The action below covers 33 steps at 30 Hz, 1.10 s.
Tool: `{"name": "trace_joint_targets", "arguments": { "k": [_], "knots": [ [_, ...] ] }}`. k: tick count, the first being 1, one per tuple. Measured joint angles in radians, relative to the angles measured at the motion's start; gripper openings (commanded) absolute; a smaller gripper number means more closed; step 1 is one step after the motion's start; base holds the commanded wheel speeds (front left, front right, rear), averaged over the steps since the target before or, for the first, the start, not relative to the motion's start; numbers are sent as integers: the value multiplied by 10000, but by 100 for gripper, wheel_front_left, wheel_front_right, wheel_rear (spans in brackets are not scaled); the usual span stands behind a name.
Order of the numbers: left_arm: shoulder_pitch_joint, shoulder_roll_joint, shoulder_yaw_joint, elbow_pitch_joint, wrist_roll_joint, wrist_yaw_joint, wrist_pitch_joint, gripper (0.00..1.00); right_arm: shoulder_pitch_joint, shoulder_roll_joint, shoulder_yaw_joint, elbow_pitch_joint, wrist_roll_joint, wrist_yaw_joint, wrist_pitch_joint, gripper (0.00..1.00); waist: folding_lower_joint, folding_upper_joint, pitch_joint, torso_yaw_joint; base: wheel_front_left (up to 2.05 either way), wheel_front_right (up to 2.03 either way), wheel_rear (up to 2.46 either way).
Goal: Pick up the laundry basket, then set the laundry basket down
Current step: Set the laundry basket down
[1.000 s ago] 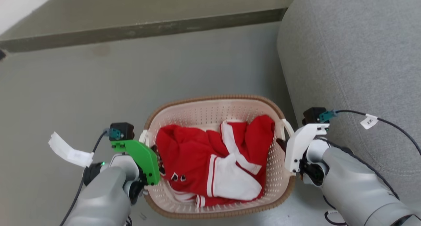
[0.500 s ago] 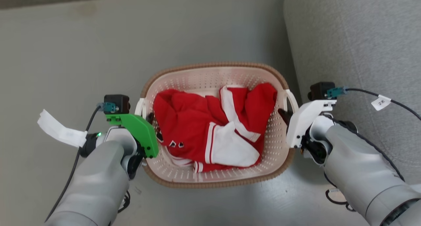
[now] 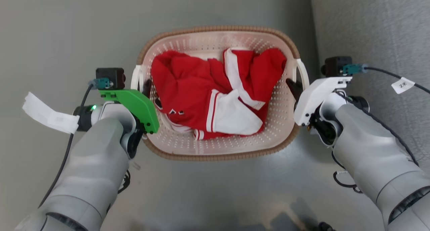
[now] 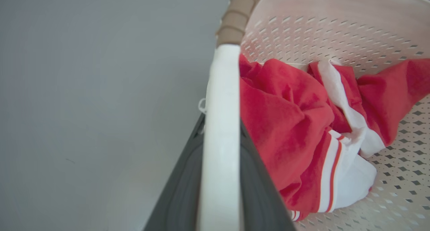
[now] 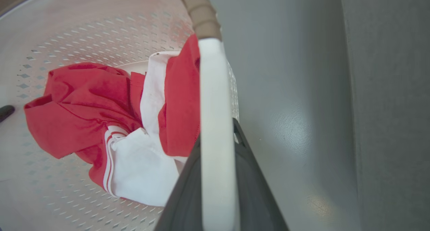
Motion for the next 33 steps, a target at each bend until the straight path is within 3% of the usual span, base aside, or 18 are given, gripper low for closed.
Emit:
{"name": "trace_joint_targets", "arguments": {
  "k": [33],
  "knots": [
    [-2316,-12,424,-104,230,157,-798,0,-2044,-349,-98,-240,-25,10,-1452,0,1,0,4066,78,0,0,0]
  ]
}}
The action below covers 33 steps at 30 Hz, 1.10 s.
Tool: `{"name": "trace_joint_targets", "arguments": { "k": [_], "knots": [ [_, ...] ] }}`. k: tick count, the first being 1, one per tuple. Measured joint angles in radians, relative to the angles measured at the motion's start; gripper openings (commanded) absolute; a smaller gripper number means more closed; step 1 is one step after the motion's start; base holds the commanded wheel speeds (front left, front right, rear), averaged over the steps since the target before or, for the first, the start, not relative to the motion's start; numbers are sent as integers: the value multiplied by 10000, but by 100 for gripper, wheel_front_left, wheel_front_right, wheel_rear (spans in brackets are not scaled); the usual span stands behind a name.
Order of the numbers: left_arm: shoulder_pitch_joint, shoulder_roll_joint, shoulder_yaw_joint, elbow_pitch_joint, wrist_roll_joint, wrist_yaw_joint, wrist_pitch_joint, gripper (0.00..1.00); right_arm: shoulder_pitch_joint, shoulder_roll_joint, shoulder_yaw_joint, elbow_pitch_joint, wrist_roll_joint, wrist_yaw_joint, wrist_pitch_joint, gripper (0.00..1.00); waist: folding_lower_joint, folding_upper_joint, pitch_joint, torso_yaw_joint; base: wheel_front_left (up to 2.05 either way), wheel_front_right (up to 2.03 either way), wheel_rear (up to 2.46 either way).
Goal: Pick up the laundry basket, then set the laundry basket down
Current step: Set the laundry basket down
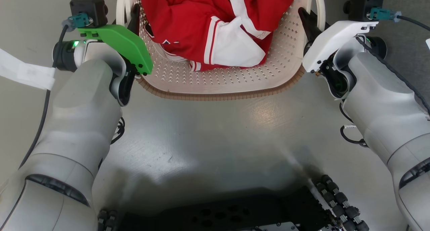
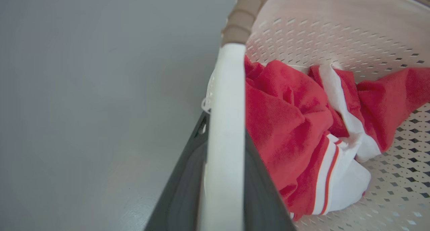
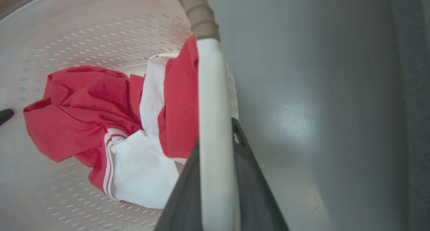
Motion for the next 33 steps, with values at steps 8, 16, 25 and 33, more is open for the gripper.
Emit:
{"name": "trace_joint_targets", "arguments": {
  "k": [8,16,25,33],
  "knots": [
    [-26,-2,2,4,35,-6,-4,0,-11,8,48,61,0,0,-125,0,-1,0,291,45,0,0,0],
    [-149,-13,75,59,52,-8,-33,1,-191,13,92,161,2,2,-211,30,-1,0,395,65,0,0,0],
    [-179,15,297,127,339,-8,-35,100,-243,2,71,268,21,13,-399,100,-2,0,382,90,0,0,0],
    [-179,13,364,132,422,-2,-35,100,-298,8,79,337,21,13,-437,100,-2,0,305,106,0,0,0]
  ]
}}
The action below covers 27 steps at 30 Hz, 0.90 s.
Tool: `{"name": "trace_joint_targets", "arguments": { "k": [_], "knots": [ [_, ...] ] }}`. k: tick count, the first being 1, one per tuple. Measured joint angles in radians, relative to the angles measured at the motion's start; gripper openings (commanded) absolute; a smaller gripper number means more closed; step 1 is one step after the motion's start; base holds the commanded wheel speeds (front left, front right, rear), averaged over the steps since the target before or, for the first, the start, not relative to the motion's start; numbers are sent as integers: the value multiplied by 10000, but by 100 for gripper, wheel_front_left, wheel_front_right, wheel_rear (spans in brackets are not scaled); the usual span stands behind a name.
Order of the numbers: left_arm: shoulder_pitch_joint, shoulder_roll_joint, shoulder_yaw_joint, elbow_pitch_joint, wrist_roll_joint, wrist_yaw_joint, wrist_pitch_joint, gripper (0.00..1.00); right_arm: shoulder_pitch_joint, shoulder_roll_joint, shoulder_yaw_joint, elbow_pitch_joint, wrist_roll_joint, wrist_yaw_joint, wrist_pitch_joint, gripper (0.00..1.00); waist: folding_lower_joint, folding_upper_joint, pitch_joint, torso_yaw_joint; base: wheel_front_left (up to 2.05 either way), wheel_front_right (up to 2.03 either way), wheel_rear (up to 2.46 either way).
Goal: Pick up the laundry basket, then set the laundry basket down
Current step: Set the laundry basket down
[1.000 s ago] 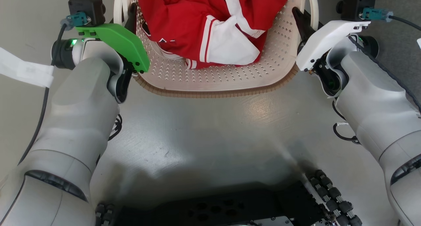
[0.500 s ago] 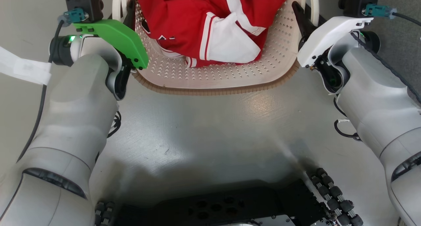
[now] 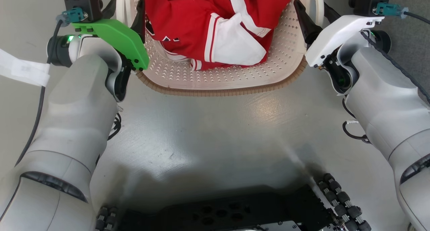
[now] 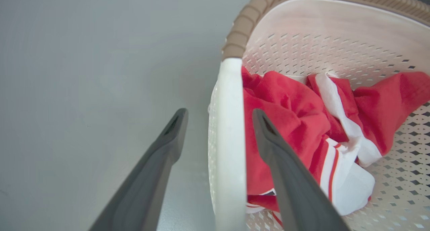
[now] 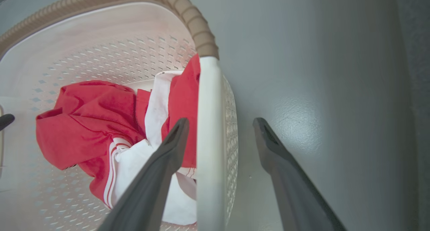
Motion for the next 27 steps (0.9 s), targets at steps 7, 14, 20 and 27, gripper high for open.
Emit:
{"name": "trace_joint_targets", "arguments": {
  "k": [7,14,20,27],
  "knots": [
    [70,0,94,25,29,0,0,100,12,29,82,128,0,0,-13,100,0,0,-270,31,0,0,0],
    [509,0,232,-17,65,-12,0,100,190,61,105,136,71,0,-86,100,0,0,-735,31,0,0,0],
    [897,0,299,-247,244,-96,2,100,554,96,173,127,71,0,-88,100,0,0,-1280,24,0,0,0],
    [1400,33,504,-604,541,-142,2,100,806,86,102,-174,69,0,-100,100,0,0,-2060,13,0,0,0]
  ]
}}
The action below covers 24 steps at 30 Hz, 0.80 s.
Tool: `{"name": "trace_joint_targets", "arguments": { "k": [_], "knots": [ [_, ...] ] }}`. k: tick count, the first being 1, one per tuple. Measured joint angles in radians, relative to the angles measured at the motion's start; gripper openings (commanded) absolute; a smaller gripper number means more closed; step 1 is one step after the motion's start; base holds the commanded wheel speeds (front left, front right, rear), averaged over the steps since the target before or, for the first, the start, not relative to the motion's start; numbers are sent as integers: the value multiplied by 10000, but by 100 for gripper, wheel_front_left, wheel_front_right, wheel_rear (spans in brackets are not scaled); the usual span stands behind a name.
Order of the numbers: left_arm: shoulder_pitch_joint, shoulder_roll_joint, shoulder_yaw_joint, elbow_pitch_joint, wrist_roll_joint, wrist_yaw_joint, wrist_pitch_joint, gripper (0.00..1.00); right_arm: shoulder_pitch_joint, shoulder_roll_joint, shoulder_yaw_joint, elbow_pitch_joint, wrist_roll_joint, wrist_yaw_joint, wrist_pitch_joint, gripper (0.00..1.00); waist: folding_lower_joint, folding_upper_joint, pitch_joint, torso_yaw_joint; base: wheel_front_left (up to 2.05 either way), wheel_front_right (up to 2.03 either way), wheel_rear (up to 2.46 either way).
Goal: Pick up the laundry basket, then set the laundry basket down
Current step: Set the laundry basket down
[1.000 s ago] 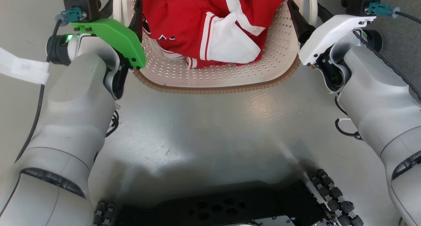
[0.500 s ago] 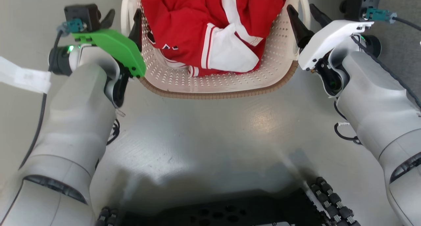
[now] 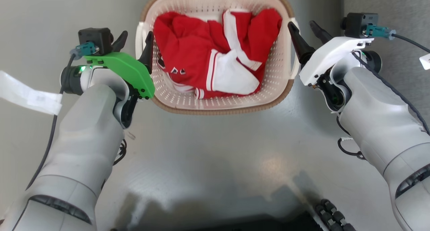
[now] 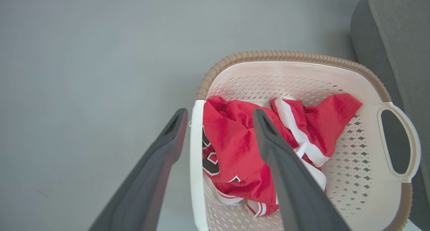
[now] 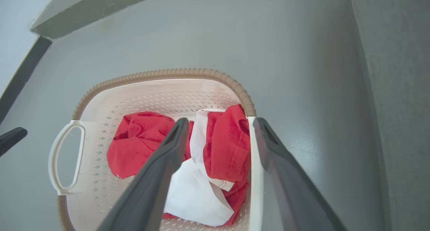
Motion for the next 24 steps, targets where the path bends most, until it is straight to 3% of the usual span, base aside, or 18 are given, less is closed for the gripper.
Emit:
{"name": "trace_joint_targets", "arguments": {
  "k": [24],
  "knots": [
    [1839,600,1513,-2499,1340,-42,-2,100,1500,-548,-1296,-2040,-1271,0,-2,100,-1,0,-3018,-99,0,0,0]
  ]
}}
